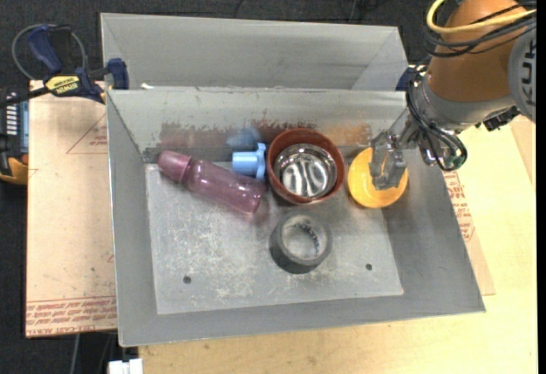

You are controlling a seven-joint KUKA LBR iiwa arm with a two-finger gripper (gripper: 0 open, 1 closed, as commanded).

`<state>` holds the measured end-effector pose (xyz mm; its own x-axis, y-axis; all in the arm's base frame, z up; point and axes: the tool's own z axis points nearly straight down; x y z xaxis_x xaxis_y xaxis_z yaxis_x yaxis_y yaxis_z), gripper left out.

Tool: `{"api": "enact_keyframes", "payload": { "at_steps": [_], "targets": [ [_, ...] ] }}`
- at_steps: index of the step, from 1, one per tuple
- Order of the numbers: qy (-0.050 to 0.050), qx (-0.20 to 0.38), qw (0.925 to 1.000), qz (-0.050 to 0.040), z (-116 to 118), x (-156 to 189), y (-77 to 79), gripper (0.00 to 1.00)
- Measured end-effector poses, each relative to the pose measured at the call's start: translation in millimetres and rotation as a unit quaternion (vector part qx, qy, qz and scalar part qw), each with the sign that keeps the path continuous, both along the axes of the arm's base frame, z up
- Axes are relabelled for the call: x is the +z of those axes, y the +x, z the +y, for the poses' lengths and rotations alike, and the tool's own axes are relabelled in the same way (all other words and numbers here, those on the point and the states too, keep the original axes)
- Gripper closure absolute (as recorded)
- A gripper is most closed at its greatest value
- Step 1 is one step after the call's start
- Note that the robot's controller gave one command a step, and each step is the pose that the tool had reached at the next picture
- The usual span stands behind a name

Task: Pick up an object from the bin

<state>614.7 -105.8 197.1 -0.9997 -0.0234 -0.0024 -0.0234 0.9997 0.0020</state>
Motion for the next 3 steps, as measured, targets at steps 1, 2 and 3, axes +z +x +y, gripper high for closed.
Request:
{"api": "enact_keyframes", "payload": {
  "at_steps": [1, 2, 3],
  "targets": [
    [-0.002, 0.032, 0.9995, -0.0021, 36, 11, -45.2, 1.0],
    [0.0, 0.063, 0.998, -0.0032, 66, -59, 38.4, 0.0],
    [0.0, 0.063, 0.998, -0.0029, 66, -59, 38.2, 0.0]
  ]
}}
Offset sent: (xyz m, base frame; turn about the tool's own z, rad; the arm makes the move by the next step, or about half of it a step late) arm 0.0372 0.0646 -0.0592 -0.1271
